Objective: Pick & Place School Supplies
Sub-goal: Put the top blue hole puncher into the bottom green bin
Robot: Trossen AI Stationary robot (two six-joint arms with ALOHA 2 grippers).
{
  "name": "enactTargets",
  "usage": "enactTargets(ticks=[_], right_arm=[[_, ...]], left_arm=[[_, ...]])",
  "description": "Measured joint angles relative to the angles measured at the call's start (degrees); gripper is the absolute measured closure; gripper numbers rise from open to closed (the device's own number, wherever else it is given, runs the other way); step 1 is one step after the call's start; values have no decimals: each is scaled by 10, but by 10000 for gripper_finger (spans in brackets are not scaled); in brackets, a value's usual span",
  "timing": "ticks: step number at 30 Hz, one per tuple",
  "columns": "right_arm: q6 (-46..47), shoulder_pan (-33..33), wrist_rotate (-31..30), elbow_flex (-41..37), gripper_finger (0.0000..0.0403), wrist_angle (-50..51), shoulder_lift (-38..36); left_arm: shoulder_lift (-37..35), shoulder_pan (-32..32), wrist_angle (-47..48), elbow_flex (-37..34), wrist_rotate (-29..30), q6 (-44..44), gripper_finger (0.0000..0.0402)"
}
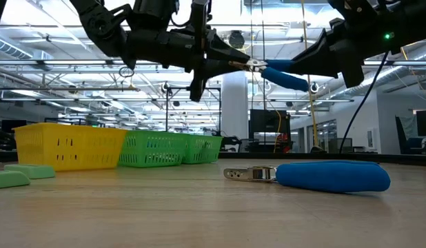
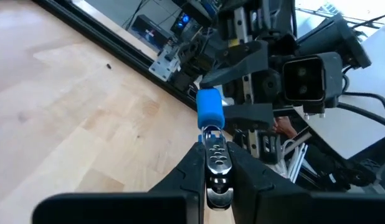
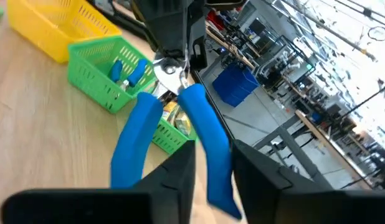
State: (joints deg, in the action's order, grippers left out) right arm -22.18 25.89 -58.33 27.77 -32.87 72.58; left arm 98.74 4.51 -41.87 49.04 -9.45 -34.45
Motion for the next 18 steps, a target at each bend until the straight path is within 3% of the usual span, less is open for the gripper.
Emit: enactTargets(ticks=[5, 9, 18], right_arm=[[63, 0, -4, 0, 249, -1, -5], [69, 1, 0, 0, 221, 2, -11], [67, 1, 0, 0, 212, 10, -15]], left_arm=[[-66, 8, 88, 0, 9, 32, 364], [-142, 17, 212, 0, 32, 50, 364], [-344, 60, 572, 0, 45, 37, 364]])
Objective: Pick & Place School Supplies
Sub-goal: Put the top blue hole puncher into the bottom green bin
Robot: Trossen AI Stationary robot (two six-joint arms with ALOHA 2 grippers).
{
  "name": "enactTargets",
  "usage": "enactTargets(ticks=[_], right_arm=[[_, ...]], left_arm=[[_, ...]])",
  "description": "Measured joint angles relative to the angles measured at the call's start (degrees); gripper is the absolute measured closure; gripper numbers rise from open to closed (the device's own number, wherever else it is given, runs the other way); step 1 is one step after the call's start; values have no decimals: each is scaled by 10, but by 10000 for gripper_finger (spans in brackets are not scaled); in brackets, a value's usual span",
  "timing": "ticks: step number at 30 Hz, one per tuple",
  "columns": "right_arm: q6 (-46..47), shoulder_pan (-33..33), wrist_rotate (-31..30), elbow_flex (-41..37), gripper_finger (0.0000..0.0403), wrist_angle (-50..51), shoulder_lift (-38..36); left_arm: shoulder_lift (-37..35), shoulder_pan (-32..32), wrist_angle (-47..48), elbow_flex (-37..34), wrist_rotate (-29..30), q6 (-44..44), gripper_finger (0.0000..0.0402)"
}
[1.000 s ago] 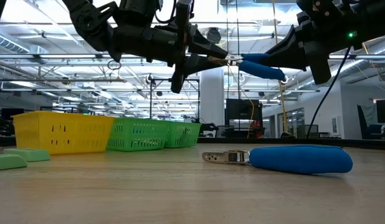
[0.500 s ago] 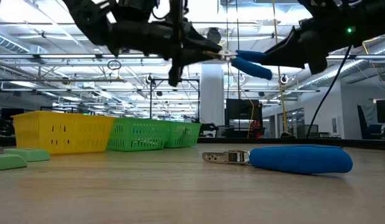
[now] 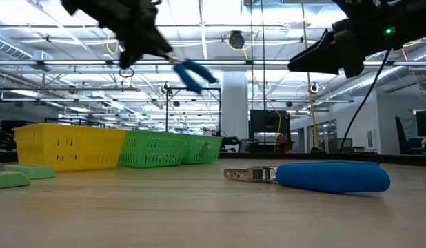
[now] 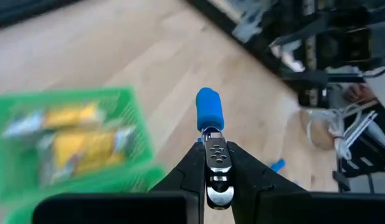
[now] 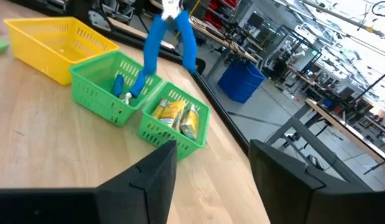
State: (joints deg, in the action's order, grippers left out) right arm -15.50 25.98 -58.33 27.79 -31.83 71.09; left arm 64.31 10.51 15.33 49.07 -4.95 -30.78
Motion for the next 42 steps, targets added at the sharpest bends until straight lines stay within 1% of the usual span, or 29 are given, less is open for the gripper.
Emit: enactTargets(ticks=[2, 5, 7, 10, 18, 26, 36, 42], right_arm=[[-2, -3, 0, 0, 214, 0, 0], [-2, -10, 1, 0, 217, 0, 0], [-1, -13, 1, 0, 217, -1, 0], [3, -13, 1, 0, 218, 0, 0], [5, -12, 1, 0, 218, -1, 0], [7, -11, 1, 0, 219, 4, 0], [14, -11, 1, 0, 222, 4, 0], [14, -11, 1, 0, 222, 4, 0]], left_arm=[[-32, 17, 70, 0, -11, -18, 364], [-60, 39, 134, 0, -13, -40, 364], [-65, 49, 172, 0, -12, -47, 364], [-62, 54, 201, 0, -14, -53, 364], [-2, 53, 196, -1, -22, -58, 364], [61, 39, 183, -1, -28, -67, 364], [95, 34, 158, -1, -37, -83, 364], [104, 29, 151, 0, -38, -84, 364]])
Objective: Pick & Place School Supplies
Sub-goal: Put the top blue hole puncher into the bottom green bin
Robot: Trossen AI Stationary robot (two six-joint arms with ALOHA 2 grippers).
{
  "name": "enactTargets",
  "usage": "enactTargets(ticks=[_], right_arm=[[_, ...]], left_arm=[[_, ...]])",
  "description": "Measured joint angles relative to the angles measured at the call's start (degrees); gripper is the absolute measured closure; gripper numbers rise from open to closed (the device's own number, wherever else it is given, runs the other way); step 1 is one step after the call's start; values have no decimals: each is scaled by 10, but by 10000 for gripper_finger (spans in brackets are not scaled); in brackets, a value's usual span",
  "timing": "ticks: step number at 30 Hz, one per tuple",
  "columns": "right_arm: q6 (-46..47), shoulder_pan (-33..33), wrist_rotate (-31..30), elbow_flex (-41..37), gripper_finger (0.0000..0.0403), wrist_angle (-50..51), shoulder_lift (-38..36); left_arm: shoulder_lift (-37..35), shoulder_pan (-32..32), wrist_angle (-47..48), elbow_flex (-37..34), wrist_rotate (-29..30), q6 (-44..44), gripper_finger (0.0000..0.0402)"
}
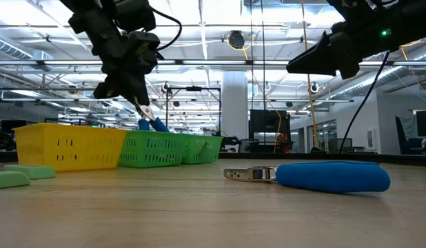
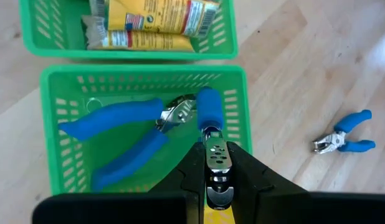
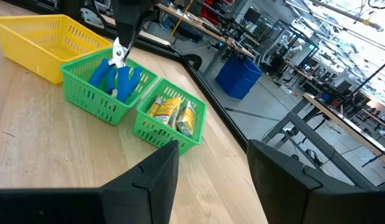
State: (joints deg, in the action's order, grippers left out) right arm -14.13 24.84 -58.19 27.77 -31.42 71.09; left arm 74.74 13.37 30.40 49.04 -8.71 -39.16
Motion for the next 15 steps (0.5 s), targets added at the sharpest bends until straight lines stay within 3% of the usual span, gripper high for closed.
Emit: enactTargets(ticks=[6, 15], right_arm=[[0, 0, 0, 0, 222, 0, 0], [0, 0, 0, 0, 222, 0, 0]], left_arm=[[0, 0, 22, 0, 12, -17, 363], [0, 0, 31, 0, 62, -4, 303]])
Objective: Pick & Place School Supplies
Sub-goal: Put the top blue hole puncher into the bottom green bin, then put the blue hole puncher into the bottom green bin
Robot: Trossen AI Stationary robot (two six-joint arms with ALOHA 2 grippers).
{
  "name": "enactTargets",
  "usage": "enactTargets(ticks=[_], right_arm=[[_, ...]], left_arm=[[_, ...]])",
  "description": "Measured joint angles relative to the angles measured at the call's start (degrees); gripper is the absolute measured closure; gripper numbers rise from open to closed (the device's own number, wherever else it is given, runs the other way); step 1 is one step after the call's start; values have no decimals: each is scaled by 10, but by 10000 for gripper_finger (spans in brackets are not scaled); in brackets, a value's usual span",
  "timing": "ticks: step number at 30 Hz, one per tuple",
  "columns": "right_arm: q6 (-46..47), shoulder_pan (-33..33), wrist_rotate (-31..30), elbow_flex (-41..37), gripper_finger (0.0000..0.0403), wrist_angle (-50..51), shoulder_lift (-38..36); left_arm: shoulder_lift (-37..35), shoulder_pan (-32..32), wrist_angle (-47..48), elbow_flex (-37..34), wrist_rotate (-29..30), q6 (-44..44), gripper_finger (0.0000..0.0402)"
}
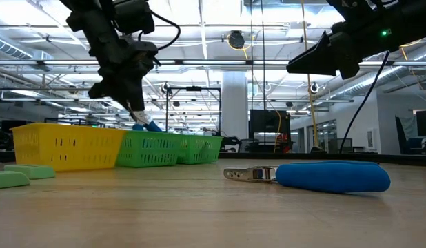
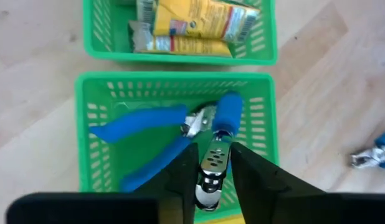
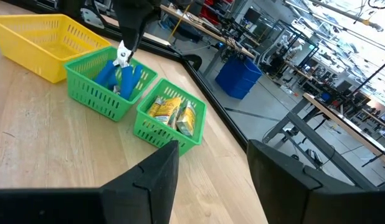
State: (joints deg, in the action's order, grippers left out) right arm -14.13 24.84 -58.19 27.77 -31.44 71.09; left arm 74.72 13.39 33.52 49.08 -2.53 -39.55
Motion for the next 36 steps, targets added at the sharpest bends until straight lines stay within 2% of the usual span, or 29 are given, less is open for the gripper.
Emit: enactTargets(ticks=[6, 11, 19, 25, 36], right_arm=[[0, 0, 0, 0, 222, 0, 0], [0, 0, 0, 0, 222, 0, 0], [14, 0, 0, 0, 222, 0, 0], [15, 0, 0, 0, 222, 0, 0], [15, 0, 1, 0, 222, 0, 0]], left_arm=[[0, 0, 0, 0, 6, 3, 261], [0, 0, 12, 0, 6, 5, 208], [-2, 2, 10, 0, 6, 51, 141], [-2, 14, 10, 0, -4, 72, 124], [-28, 62, 16, -1, -5, 118, 125]])
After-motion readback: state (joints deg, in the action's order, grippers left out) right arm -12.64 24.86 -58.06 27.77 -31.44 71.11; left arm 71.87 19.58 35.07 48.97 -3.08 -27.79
